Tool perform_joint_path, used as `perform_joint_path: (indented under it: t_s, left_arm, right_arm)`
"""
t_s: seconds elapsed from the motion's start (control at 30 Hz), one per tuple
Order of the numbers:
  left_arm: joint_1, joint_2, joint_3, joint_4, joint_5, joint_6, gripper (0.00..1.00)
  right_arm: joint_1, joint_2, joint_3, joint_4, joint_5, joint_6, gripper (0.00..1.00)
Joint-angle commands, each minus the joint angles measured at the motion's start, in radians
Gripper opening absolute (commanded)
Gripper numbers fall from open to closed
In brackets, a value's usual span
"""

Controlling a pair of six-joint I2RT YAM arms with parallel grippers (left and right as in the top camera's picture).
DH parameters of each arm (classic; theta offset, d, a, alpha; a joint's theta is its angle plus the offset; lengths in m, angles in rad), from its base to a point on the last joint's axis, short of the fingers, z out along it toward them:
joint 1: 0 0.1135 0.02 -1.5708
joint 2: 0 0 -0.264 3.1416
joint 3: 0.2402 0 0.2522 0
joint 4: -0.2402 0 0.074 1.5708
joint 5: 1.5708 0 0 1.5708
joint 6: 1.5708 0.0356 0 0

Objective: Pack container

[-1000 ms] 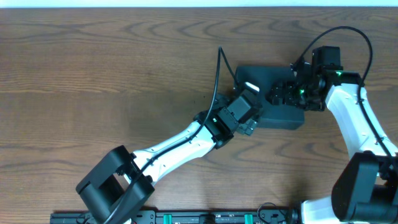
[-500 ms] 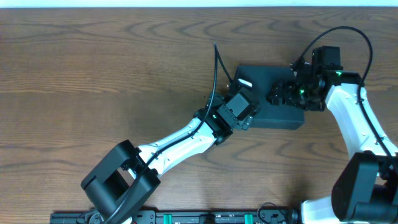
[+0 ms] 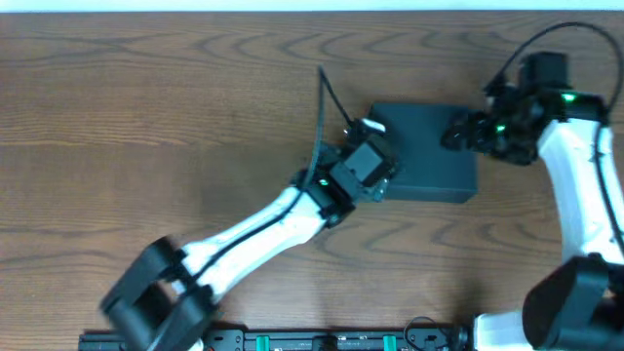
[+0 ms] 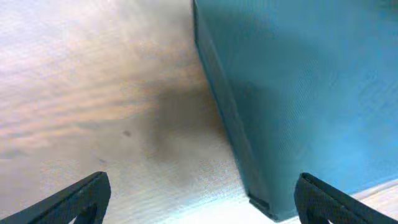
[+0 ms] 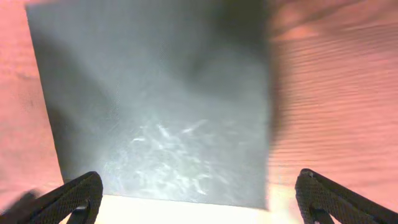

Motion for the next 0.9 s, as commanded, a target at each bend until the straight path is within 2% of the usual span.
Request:
perform_joint_path:
  t_s: [0.0,0.23,0.4,0.87]
  left_arm:
    - [0.056,-0.103,-0.002,-0.027,-0.034,-0.003,0.95]
    - [0.218,-0.092,-0.002,-0.138,0.005,-0.003,0.95]
    - [0.281,-0.08,-0.002,-0.13,0.005,-0.003,0.95]
    - [0.332,-0.064,-0.002,-0.173,0.002,0.005,0.95]
  right_arm:
    - [-0.058,-0.024,0.012,-0.019,0.043,0.016,0.99]
    - [-0.176,-0.009,0.005,0.009,0.043,0.024,0.99]
    - [-0.162,0.042,0.005,0.034,0.043,0.024,0.99]
    - [-0.136,0.267,0.005,0.07,0.043,0.024,0.99]
